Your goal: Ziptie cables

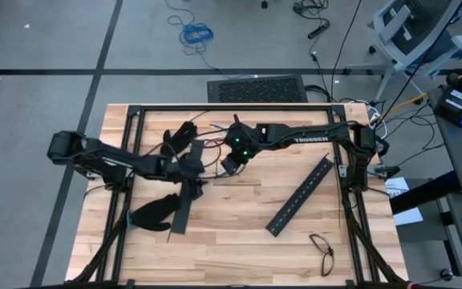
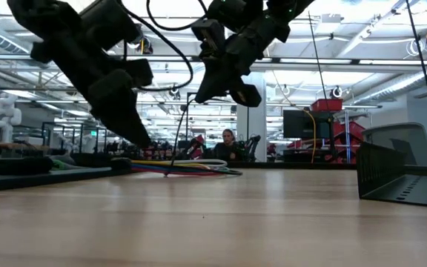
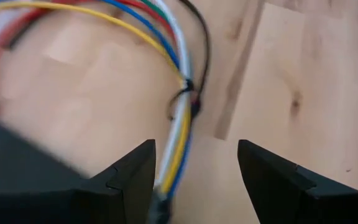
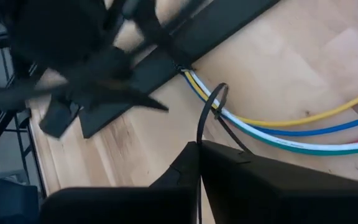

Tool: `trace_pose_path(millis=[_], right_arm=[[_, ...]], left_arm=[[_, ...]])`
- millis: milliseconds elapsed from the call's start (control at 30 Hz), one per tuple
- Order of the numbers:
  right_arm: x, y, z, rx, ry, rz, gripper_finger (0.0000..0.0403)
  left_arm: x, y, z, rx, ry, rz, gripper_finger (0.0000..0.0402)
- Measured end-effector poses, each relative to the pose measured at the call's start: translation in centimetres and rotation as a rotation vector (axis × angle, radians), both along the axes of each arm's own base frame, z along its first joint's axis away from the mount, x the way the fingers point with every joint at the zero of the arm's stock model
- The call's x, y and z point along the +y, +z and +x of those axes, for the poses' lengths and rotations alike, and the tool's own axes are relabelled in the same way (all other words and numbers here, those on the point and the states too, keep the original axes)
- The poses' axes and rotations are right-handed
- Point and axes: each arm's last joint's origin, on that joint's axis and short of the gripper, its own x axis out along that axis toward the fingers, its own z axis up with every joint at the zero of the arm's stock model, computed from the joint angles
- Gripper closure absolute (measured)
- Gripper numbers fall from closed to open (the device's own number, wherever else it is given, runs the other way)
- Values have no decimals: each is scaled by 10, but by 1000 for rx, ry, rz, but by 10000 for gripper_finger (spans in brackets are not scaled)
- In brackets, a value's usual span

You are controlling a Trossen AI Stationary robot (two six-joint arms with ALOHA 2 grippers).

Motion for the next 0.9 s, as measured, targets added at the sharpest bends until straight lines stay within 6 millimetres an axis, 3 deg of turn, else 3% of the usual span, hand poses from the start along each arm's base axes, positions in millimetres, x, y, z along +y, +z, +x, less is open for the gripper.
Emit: trace_pose_path(millis=[167,467,733,900], right_arm=[[-4,3,4,-48,-28,-36,360],[-20,5,3,-66,-92,-94,292],[-38,2,-4,-22,-101,-180,282],[-65,0,-16,65,-145,-343,282]], left_arm=[[-4,-12,5,26,8,-24,178],[-7,-14,5,37,7,-33,178],[-7,-14,5,39,15,-39,178],[-9,-17,1,83,10,-32,178]])
